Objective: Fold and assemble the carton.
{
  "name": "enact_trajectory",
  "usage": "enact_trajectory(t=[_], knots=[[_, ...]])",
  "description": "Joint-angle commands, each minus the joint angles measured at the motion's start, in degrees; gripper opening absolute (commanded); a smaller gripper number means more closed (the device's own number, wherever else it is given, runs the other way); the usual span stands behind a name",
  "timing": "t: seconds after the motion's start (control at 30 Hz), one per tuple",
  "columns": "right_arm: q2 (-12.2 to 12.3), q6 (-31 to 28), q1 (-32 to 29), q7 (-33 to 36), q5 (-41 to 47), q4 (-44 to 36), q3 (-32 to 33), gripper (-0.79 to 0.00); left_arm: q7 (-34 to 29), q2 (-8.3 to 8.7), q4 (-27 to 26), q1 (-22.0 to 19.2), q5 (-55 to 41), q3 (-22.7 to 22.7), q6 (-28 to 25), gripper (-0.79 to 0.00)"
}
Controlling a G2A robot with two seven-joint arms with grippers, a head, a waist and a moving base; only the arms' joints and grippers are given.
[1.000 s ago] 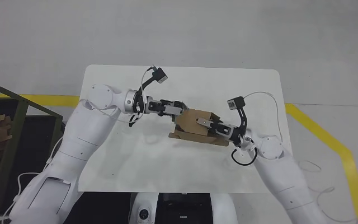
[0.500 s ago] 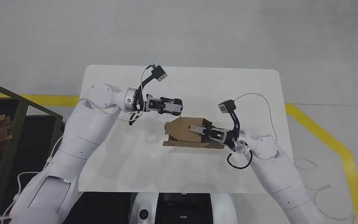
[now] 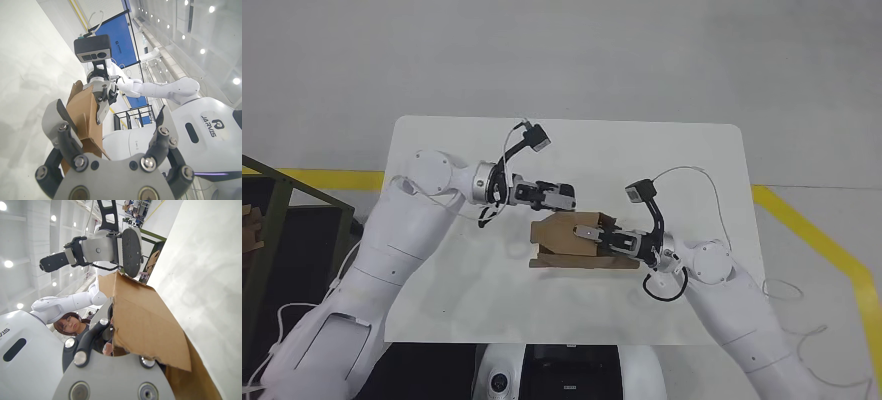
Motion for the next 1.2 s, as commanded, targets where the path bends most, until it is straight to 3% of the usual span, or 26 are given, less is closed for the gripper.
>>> enact_trajectory(t=[0.0,0.23,0.57,1.17], knots=[[0.02,-0.05,-0.01,-0.06,0.14,0.06,0.04,-0.785,0.01,-0.02,0.19,-0.25,0.03,0.02,-0.01,0.000],[0.28,-0.97,-0.48,-0.48,1.29,-0.14,1.27,-0.785,1.72,0.48,0.55,0.15,-0.25,-2.61,-1.11,0.000],[1.14,-0.37,-3.49,-4.40,2.27,-2.07,5.75,-0.785,2.22,1.59,-2.75,3.03,0.17,-6.44,-2.08,0.000],[1.19,1.61,-5.97,-10.17,1.61,-4.71,6.84,-0.785,2.97,1.16,-5.98,3.00,2.71,-2.75,-2.64,0.000]])
